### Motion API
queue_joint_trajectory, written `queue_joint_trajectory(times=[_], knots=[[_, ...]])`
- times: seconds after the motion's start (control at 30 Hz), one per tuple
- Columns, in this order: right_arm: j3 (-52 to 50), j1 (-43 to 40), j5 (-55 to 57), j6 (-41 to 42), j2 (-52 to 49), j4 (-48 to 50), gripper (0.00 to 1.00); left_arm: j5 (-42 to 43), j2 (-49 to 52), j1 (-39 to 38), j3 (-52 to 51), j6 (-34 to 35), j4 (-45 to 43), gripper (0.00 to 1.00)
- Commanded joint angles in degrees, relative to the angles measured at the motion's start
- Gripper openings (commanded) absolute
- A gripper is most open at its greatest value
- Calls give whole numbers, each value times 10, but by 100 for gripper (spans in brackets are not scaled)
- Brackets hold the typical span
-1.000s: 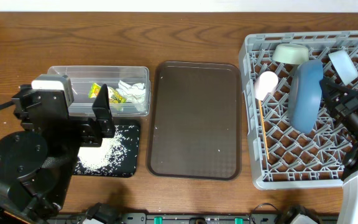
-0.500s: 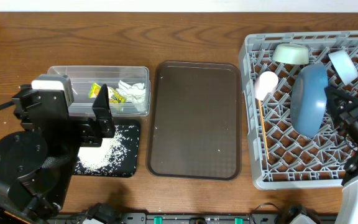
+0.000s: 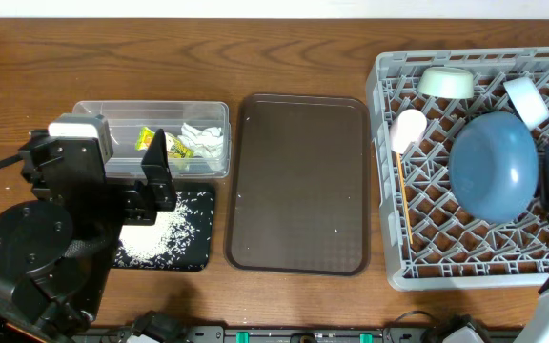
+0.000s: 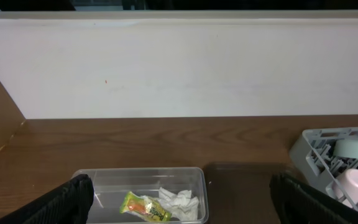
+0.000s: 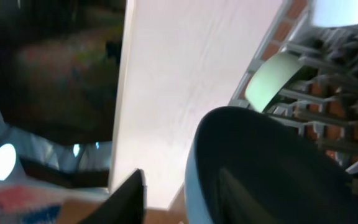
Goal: Sort waste into correct bins and load items into the dishwasher rack
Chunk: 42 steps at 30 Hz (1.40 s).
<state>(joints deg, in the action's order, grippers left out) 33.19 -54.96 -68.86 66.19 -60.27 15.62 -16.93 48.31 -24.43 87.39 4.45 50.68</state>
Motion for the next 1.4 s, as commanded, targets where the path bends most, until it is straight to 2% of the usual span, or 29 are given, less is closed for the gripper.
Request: queue_joint_trajectory(times=[0.0,0.1,0.2,0.33,0.47,0.6,0.73,0.9,1.07,1.23,1.37], knots=[[-3,-30,16,0,-1,1,49,-9,0,3,7,-3,-1,93],[-3,-49,43,0,-1,1,51,-9,0,3,7,-3,-1,93],[-3,-61,74,-1,-1,10,66,-9,0,3,7,-3,-1,93],[-3,-66,91,-5,-1,38,76,-9,0,3,7,-3,-1,93],[2,-65,82,-20,-1,65,77,-9,0,3,7,-3,-1,93],[26,-53,55,-71,-1,59,75,-9,0,3,7,-3,-1,93],[63,-23,65,-135,-1,-23,77,-9,0,3,7,-3,-1,93],[104,38,158,-163,-13,-132,76,-9,0,3,7,-3,-1,93],[166,148,251,-319,-26,-260,74,-9,0,3,7,-3,-1,93],[248,304,485,-521,-38,-416,71,-9,0,3,7,-3,-1,93],[282,422,643,-626,-49,-463,75,-9,0,3,7,-3,-1,93]])
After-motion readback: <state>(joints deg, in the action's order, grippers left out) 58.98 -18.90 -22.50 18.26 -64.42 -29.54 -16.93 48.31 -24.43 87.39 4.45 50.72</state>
